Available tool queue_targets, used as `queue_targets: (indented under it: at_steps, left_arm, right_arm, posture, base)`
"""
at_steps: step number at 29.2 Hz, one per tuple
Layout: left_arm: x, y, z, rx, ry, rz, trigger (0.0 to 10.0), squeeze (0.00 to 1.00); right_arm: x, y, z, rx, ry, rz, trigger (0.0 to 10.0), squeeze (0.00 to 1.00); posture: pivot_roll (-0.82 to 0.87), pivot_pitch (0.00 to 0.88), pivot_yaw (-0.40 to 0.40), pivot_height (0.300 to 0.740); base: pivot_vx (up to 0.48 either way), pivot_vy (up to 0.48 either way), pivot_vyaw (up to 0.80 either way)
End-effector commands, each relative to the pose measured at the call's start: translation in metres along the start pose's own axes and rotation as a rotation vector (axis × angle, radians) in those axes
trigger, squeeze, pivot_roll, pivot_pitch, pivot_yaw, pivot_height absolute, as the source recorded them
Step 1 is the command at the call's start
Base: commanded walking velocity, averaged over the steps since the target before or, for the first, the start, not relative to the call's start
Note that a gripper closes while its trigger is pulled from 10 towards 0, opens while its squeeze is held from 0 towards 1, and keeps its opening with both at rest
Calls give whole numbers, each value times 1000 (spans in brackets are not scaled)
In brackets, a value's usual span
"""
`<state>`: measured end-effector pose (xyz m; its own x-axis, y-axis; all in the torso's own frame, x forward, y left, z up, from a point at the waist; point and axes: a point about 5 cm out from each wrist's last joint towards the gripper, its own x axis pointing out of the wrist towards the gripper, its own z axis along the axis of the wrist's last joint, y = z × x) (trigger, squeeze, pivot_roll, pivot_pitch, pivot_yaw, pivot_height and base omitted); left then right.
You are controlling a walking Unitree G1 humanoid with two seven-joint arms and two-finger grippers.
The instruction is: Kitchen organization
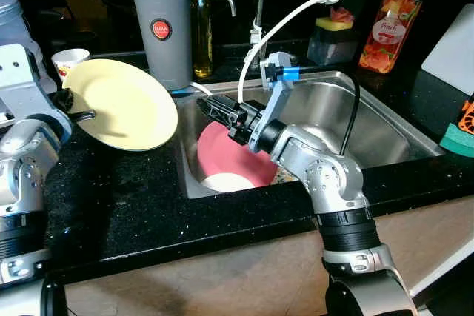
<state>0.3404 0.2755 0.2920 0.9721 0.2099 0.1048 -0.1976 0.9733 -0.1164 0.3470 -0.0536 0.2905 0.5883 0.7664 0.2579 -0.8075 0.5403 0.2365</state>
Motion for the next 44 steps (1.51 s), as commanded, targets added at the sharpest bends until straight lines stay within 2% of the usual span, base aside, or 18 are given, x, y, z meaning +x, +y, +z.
queue_targets:
  at_steps: [1, 2, 5, 9, 10, 11, 15, 27, 28, 29, 33, 35, 36, 37, 38, 40, 42, 44]
  left_arm:
    - [-1, 11, -2, 225, 19, 87, 0, 0]
    - [-1, 11, -2, 225, 19, 87, 0, 0]
    - [-3, 16, -9, 335, 71, 124, 0, 0]
    - [-4, 25, -14, 334, 120, 190, 0, 0]
    - [-4, 27, -15, 320, 131, 199, 4275, 0]
    - [-4, 28, -15, 301, 136, 203, 10000, 1000]
    - [-4, 28, -15, 265, 142, 201, 10000, 1000]
    - [-3, 28, -13, 260, 149, 215, 10000, 1000]
    - [-3, 28, -16, 234, 165, 219, 10000, 153]
    - [-3, 28, -18, 213, 177, 223, 10000, 0]
    - [-3, 28, -24, 145, 196, 218, 10000, 0]
    - [-3, 22, -28, 52, 184, 179, 10000, 0]
    - [-3, 22, -28, 52, 184, 179, 10000, 0]
    - [-4, 12, -34, 9, 196, 106, 10000, 1000]
    - [-5, 8, -36, 3, 203, 76, 10000, 1000]
    - [-7, -1, -40, 71, 211, 11, 10000, 1000]
    - [-8, -9, -40, 269, 191, -46, 10000, 1000]
    - [-9, -15, -42, 377, 199, -88, 10000, 1000]
  right_arm:
    - [0, 4, 6, -7, -18, 20, 10000, 0]
    - [0, 4, 6, -7, -18, 20, 10000, 0]
    - [0, 5, 6, -7, -14, 24, 10000, 0]
    - [1, 6, 5, -10, -11, 34, 10000, 0]
    - [1, 6, 5, -11, -10, 36, 10000, 0]
    - [1, 6, 5, -10, -9, 39, 10000, 0]
    - [1, 7, 5, -10, -4, 48, 10000, 0]
    - [1, 9, 5, -9, -3, 61, 10000, 0]
    - [0, 8, 5, -10, -2, 61, 10000, 0]
    - [0, 8, 5, -11, -1, 61, 10000, 0]
    - [0, 9, 5, -14, 1, 62, 10000, 0]
    - [0, 8, 3, -27, 9, 62, 10000, 0]
    - [0, 8, 3, -27, 9, 62, 10000, 0]
    - [0, 7, -1, -47, 24, 56, 10000, 0]
    - [0, 7, -2, -52, 29, 53, 10000, 0]
    - [0, 6, -4, -67, 36, 42, 10000, 0]
    - [1, 5, -6, -91, 43, 23, 10000, 0]
    - [1, 5, -8, -100, 48, 18, 10000, 0]
  posture:
    - [49, 110, 19, 740]
    - [49, 110, 19, 740]
    - [48, 112, 18, 740]
    - [48, 114, 17, 740]
    - [48, 114, 17, 740]
    - [48, 113, 16, 740]
    - [49, 114, 15, 740]
    - [46, 114, 16, 740]
    - [46, 115, 14, 740]
    - [46, 115, 14, 740]
    - [46, 116, 14, 740]
    - [46, 116, 14, 740]
    - [46, 116, 14, 740]
    - [47, 116, 14, 740]
    - [47, 116, 14, 740]
    - [45, 116, 15, 740]
    - [45, 116, 15, 740]
    - [45, 117, 16, 740]
  base:
    - [0, 0, 0]
    - [0, 0, 0]
    - [0, 0, 0]
    - [0, 0, 0]
    - [0, 0, 0]
    - [0, 0, 0]
    - [0, 0, 0]
    - [0, 0, 0]
    - [0, 0, 0]
    - [0, 0, 0]
    - [0, 0, 0]
    - [0, 0, 0]
    - [0, 0, 0]
    - [0, 0, 0]
    - [0, 0, 0]
    - [0, 0, 0]
    - [0, 0, 0]
    - [0, 0, 0]
